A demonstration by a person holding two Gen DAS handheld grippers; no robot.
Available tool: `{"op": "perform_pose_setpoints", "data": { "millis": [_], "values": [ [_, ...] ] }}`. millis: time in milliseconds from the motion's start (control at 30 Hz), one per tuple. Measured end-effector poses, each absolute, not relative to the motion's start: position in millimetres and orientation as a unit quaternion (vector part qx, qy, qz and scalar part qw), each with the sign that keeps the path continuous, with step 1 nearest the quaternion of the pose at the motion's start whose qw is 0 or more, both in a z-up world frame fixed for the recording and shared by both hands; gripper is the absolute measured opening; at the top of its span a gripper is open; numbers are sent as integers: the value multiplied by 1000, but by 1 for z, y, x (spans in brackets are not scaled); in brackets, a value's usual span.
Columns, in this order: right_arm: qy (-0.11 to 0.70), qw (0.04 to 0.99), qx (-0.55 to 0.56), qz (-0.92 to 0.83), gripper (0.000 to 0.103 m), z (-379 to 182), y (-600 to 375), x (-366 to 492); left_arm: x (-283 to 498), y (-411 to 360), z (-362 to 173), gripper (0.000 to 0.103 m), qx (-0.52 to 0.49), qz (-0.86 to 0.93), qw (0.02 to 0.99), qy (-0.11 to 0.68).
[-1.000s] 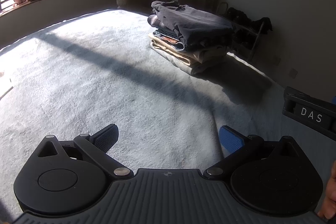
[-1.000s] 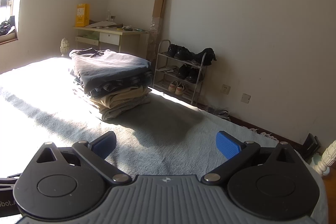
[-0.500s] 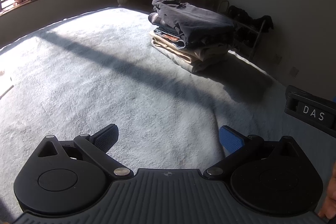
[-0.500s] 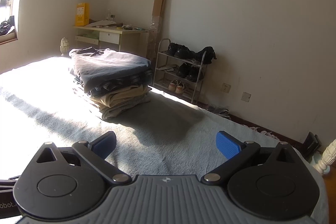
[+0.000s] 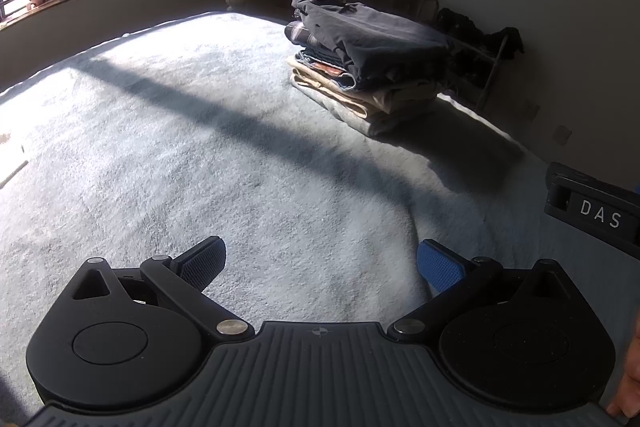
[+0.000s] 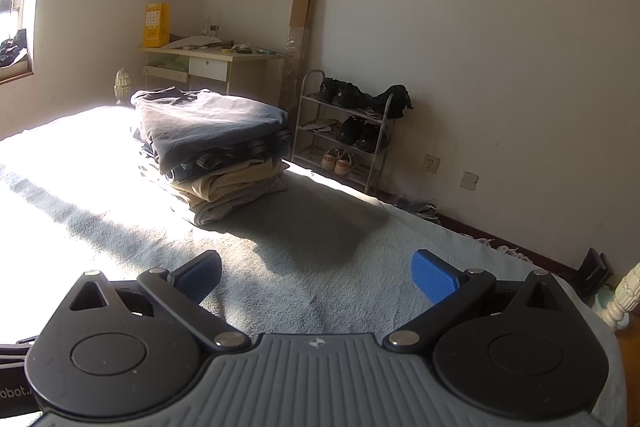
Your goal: Fold clothes
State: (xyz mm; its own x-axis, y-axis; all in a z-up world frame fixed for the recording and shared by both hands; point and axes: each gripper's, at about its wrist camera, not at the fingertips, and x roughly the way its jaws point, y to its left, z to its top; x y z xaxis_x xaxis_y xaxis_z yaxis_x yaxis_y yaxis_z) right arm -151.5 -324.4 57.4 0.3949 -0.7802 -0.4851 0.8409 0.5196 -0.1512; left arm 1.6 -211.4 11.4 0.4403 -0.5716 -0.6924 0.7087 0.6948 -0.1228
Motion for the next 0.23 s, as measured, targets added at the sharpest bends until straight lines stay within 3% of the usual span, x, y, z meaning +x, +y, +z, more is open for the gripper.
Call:
{"op": "perform_pose_setpoints", "data": {
  "millis": [233],
  "values": [
    [259, 833, 61, -485, 103, 56, -326, -151, 2, -212, 11, 103, 95, -377, 844, 369]
  ]
}}
